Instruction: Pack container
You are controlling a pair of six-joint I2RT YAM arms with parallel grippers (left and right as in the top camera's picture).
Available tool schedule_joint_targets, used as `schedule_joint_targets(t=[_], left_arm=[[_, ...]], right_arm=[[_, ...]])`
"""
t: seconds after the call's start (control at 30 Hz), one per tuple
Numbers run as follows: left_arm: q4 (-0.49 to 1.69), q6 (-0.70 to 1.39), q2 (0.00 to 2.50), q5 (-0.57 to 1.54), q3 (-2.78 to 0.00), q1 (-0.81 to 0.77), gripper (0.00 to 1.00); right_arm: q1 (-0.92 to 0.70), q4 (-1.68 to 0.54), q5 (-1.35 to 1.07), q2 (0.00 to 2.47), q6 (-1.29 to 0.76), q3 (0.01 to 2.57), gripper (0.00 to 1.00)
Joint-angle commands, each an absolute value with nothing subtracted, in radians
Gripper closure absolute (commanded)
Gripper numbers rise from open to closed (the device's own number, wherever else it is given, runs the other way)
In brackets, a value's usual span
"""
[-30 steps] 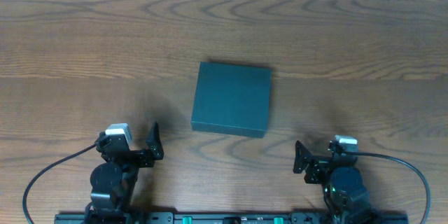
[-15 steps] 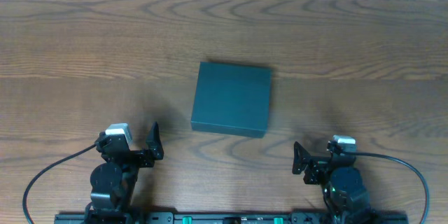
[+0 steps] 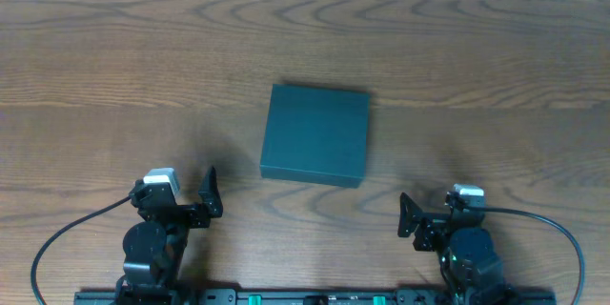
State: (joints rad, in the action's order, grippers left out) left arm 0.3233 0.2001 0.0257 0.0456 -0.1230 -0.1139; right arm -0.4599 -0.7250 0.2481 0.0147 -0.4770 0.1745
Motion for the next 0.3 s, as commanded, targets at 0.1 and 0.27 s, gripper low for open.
schedule_joint_targets(t=[0.1,0.27], left_arm=[[0.326,0.176,0.018,0.049,-0.099,-0.111,0.04],[0.326,0.176,0.018,0.049,-0.099,-0.111,0.04]], right_arm=[[-0.452,-0.726,0.246,0.005,-0.458,0.168,0.01],[-0.452,-0.726,0.246,0.005,-0.458,0.168,0.01]])
